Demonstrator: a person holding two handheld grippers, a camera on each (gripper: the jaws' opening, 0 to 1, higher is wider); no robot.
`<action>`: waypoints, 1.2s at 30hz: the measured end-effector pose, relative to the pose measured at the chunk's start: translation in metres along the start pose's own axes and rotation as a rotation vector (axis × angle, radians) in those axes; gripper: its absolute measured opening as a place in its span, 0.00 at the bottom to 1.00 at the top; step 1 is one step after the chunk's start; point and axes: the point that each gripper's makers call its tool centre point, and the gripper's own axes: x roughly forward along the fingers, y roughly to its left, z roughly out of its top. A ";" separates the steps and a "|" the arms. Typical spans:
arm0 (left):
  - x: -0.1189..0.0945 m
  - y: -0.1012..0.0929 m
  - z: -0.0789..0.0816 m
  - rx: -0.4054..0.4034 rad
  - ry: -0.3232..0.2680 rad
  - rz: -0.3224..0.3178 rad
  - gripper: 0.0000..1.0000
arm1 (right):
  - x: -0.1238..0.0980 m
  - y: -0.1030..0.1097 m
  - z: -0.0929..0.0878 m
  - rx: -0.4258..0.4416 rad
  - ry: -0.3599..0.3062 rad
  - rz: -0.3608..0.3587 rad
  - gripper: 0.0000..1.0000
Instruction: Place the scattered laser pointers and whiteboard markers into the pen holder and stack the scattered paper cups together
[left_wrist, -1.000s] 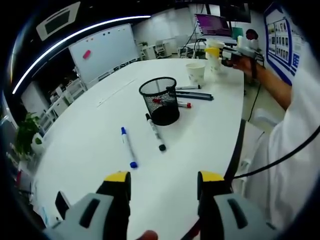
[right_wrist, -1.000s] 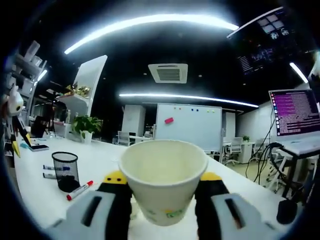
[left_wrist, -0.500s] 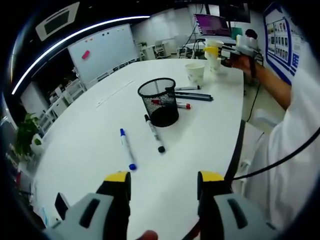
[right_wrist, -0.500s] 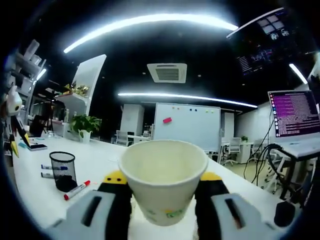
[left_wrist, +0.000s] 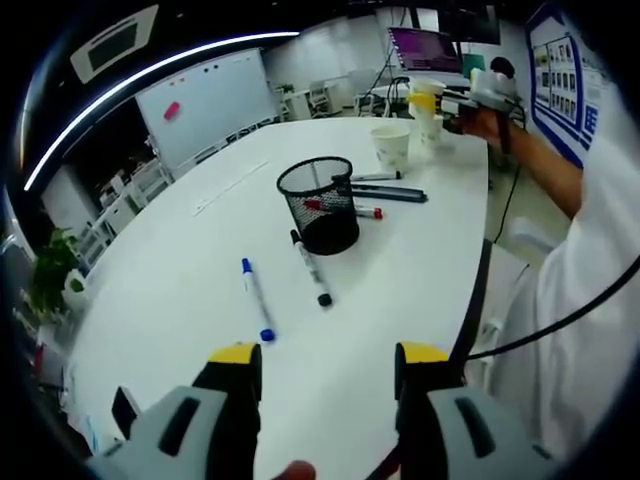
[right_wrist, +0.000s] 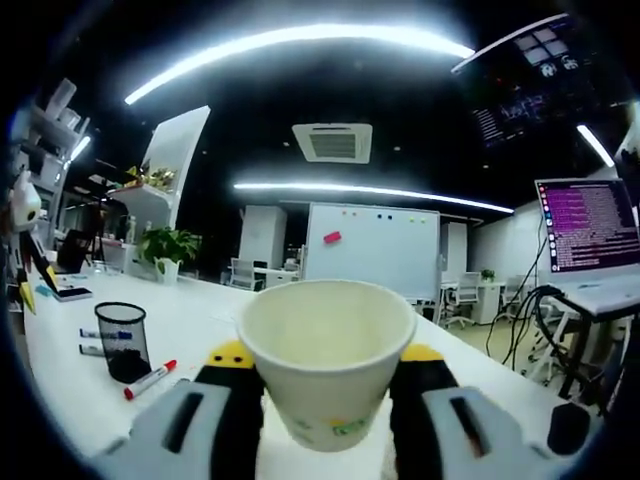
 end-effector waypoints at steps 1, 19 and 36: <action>0.000 0.000 0.000 -0.004 -0.003 0.000 0.54 | 0.000 0.000 0.000 0.000 0.001 0.000 0.50; 0.004 -0.006 0.001 -0.003 -0.004 -0.013 0.54 | -0.001 -0.021 -0.004 0.000 0.025 -0.053 0.50; 0.002 -0.006 0.007 -0.022 -0.037 -0.002 0.54 | -0.004 -0.033 -0.005 -0.028 0.040 -0.095 0.50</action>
